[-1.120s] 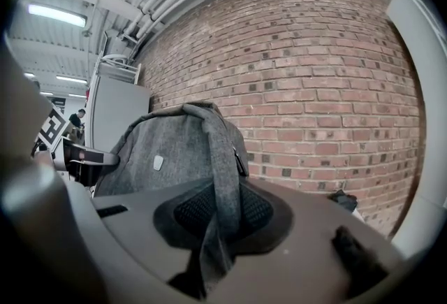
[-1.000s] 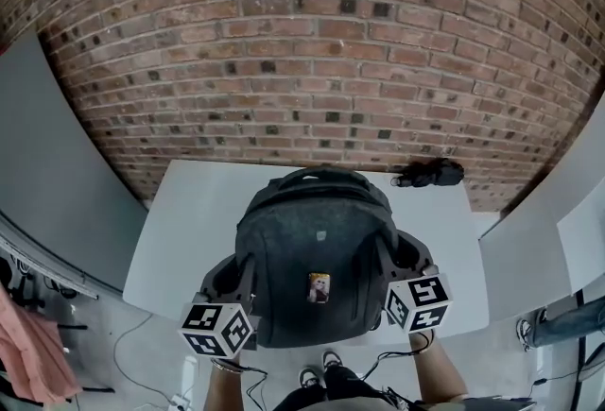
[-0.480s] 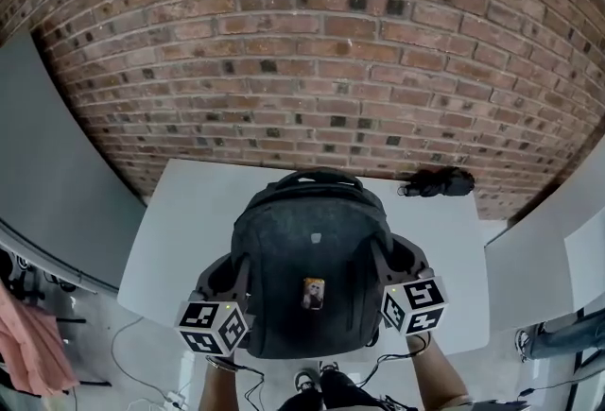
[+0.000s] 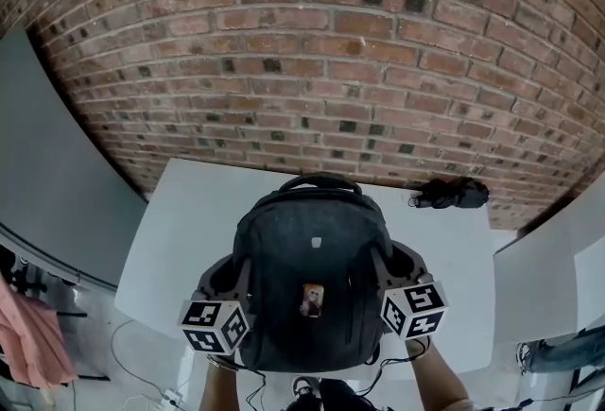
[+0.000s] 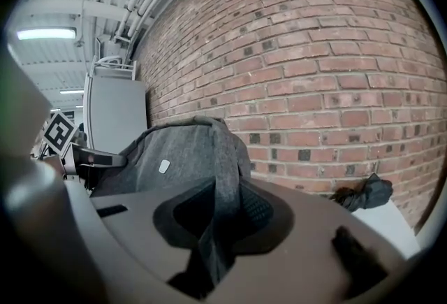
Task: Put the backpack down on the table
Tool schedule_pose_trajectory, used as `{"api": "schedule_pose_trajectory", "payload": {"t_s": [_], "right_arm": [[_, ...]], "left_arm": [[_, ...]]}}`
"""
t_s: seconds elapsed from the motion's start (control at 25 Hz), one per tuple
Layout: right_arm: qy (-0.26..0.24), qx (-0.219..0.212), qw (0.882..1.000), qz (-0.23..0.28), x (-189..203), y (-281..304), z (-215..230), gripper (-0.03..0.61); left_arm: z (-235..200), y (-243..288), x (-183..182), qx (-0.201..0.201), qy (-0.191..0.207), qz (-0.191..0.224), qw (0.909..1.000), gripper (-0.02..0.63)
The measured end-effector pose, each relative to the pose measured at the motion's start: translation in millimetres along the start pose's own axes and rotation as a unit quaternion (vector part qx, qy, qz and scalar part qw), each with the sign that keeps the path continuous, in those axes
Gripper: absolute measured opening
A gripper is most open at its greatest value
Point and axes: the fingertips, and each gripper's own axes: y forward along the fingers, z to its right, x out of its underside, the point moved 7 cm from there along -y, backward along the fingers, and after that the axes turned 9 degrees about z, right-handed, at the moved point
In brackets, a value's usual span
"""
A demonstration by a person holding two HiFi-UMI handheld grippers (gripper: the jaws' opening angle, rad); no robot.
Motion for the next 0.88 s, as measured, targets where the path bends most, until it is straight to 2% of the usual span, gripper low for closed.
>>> {"api": "schedule_pose_trajectory", "payload": {"t_s": [0.28,0.88], "right_arm": [[0.012,-0.007,1.000,-0.013,17.5,26.0,13.4,0.066],[0.034,-0.004,0.999,-0.035,56.9,65.9,36.9,0.066]], "left_arm": [[-8.0,24.8,11.5,-0.014,0.005,-0.015,0.9998,0.072],[-23.0,73.9,39.4,-0.017,0.011,-0.054,0.9984,0.072]]}}
